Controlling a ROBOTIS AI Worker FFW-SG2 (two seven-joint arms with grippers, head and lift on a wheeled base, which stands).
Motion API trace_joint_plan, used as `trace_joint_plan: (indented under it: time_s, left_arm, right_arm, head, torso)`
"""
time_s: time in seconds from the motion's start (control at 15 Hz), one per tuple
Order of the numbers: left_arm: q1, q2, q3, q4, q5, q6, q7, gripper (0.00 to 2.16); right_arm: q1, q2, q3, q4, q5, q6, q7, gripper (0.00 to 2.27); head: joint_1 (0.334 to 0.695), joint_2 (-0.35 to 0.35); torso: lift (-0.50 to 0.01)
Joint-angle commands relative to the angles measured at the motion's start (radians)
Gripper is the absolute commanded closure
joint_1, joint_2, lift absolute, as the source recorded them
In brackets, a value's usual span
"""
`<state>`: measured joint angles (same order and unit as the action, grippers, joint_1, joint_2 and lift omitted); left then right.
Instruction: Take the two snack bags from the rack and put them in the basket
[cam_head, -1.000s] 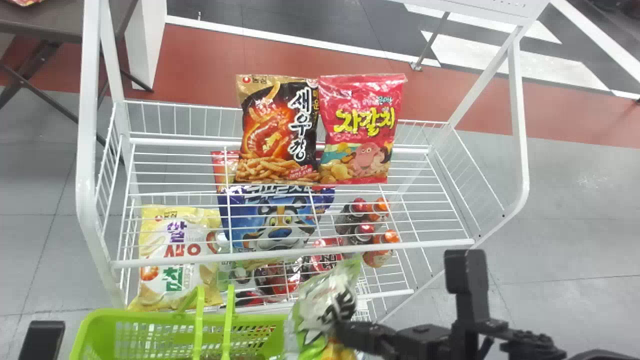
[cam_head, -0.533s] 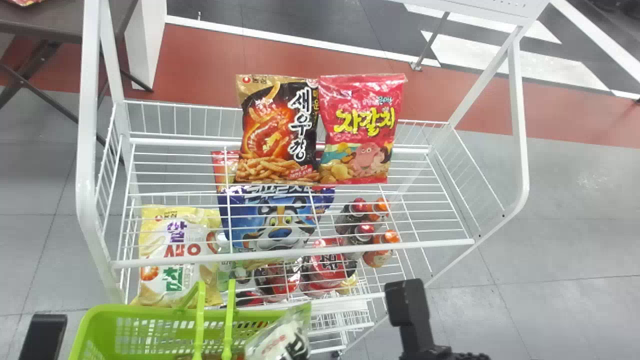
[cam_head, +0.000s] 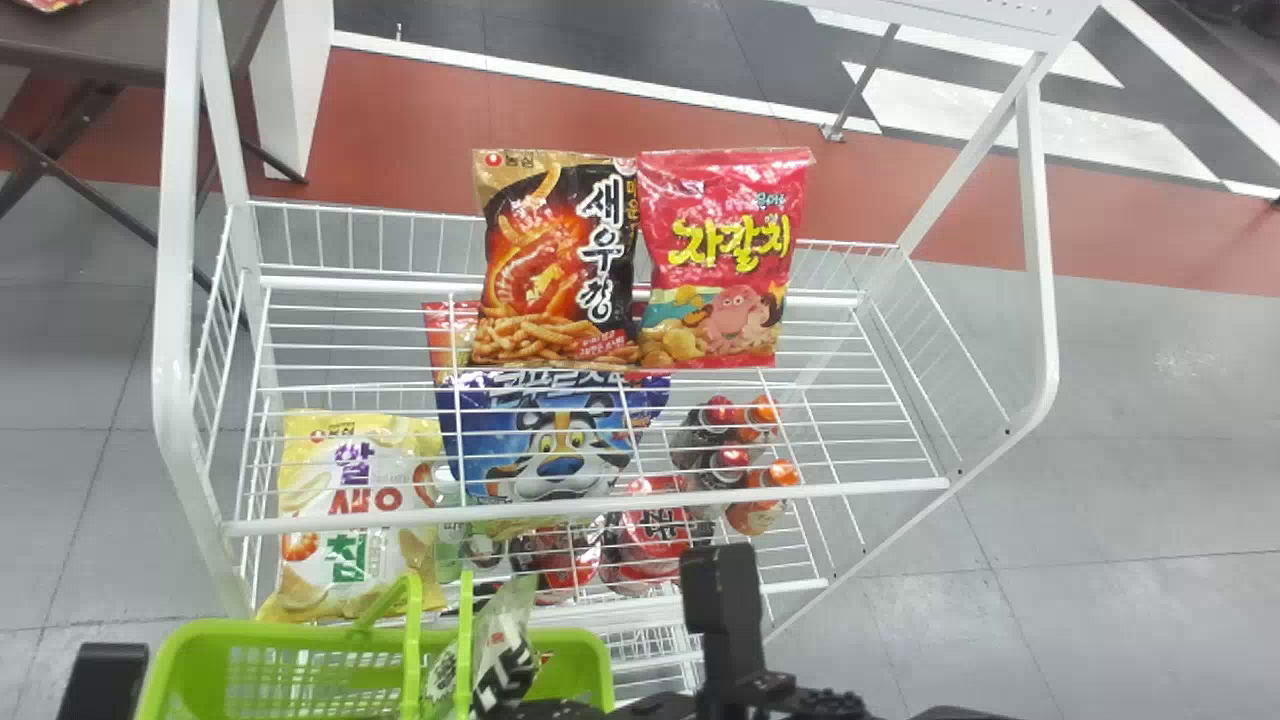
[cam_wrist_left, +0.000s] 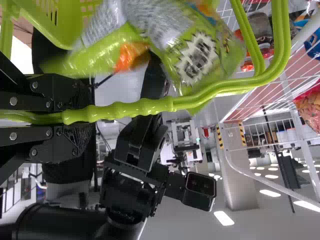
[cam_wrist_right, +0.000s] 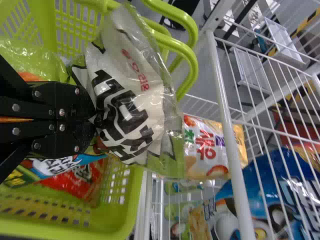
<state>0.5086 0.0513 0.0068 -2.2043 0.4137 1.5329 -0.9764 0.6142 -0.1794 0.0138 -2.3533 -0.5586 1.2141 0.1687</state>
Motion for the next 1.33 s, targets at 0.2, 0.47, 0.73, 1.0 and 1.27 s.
trace_joint_plan:
  time_s: [0.2, 0.47, 0.73, 1.0, 1.27]
  left_arm:
    - [0.016, -0.001, -0.005, -0.014, -0.001, -0.006, -0.005, 1.88]
    - [0.031, -0.001, 0.005, -0.032, 0.0, -0.015, -0.013, 1.88]
    - [0.033, -0.001, 0.007, -0.037, 0.002, -0.018, -0.013, 1.88]
    - [0.034, -0.002, 0.004, -0.038, 0.002, -0.018, -0.008, 1.88]
    - [0.051, -0.002, 0.007, -0.041, 0.0, -0.036, -0.004, 1.88]
  right_arm:
    - [0.038, 0.0, 0.072, 0.052, 0.054, -0.043, -0.009, 2.19]
    - [0.042, -0.005, 0.046, 0.031, 0.089, 0.019, -0.034, 0.68]
    - [0.047, -0.008, 0.006, -0.041, 0.134, 0.196, -0.084, 0.05]
    - [0.062, -0.008, -0.015, -0.149, 0.16, 0.092, -0.089, 0.05]
    - [0.136, -0.008, 0.011, -0.181, 0.273, -0.491, -0.028, 0.06]
  head:
    - [0.695, -0.256]
    - [0.695, -0.296]
    - [0.695, -0.35]
    - [0.695, -0.35]
    - [0.695, -0.35]
  torso:
    - [-0.011]
    - [-0.011]
    - [-0.011]
    - [-0.011]
    - [-0.011]
